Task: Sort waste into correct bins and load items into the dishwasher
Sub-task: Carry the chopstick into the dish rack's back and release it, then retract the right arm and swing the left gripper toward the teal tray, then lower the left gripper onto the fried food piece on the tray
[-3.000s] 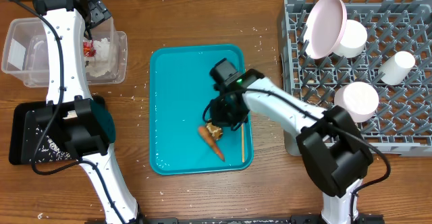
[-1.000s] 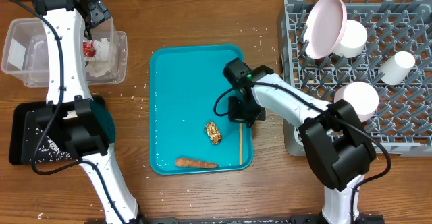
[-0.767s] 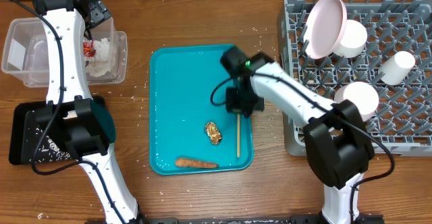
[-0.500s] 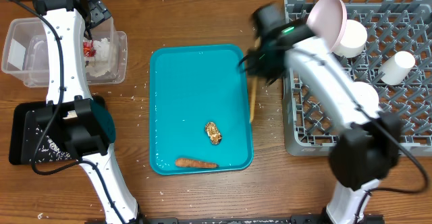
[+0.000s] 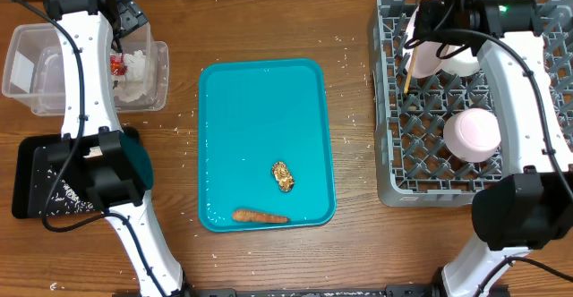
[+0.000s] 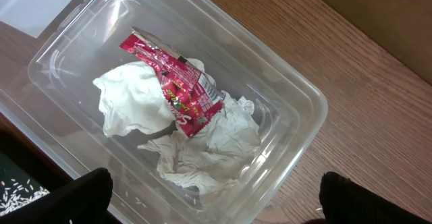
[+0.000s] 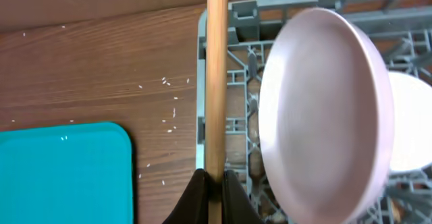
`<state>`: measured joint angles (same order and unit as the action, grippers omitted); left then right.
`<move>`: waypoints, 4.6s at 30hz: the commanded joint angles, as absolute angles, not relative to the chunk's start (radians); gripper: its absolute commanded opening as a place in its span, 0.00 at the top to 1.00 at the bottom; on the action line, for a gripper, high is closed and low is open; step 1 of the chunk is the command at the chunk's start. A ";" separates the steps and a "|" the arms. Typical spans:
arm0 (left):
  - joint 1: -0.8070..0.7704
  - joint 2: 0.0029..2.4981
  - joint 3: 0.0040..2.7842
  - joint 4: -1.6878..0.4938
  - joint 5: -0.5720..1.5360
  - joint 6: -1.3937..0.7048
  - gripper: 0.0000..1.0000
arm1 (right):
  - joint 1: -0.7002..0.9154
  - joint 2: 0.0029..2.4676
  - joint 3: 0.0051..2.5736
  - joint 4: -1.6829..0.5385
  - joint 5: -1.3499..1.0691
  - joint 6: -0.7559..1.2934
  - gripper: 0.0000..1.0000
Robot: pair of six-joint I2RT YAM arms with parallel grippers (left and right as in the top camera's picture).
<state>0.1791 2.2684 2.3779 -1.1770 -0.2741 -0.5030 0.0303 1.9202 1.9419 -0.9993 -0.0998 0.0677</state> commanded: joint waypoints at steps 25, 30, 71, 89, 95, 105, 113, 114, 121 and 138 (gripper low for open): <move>0.180 2.251 2.391 -1.174 -0.288 -0.513 0.00 | 0.062 1.825 1.994 -1.146 -0.079 0.156 0.33; 0.180 2.251 2.391 -1.174 -0.288 -0.513 0.00 | 0.062 1.669 1.994 -1.177 -0.080 0.238 0.31; 0.180 2.251 2.391 -1.174 -0.288 -0.513 0.00 | -0.770 1.668 1.819 -1.444 0.256 0.812 0.00; 0.180 2.251 2.391 -0.966 -0.244 -0.604 0.00 | -0.770 1.781 1.819 -1.444 0.256 0.812 0.00; 0.176 2.253 2.391 -1.136 0.382 -0.659 0.00 | -0.770 1.781 1.819 -1.444 0.256 0.812 0.00; 0.083 2.249 2.392 -1.465 0.813 -0.197 0.00 | -0.770 1.781 1.819 -1.444 0.256 0.812 0.00; -0.245 2.252 2.391 -1.661 0.223 -0.242 0.00 | -0.770 1.781 1.819 -1.444 0.256 0.812 0.00; -0.288 2.252 2.391 -1.656 0.155 -0.278 0.00 | -0.770 1.781 1.819 -1.444 0.256 0.812 0.00; -0.540 2.253 2.391 -1.610 -0.160 -0.298 0.00 | -0.770 1.781 1.819 -1.444 0.256 0.812 0.00; -0.484 2.124 2.057 -1.690 0.024 -0.323 0.00 | -0.770 1.781 1.819 -1.444 0.256 0.812 0.00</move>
<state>-0.4938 2.2112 2.1345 -1.6859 -0.0051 -0.3084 -0.7662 1.7824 1.8229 -1.4487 0.2577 0.8082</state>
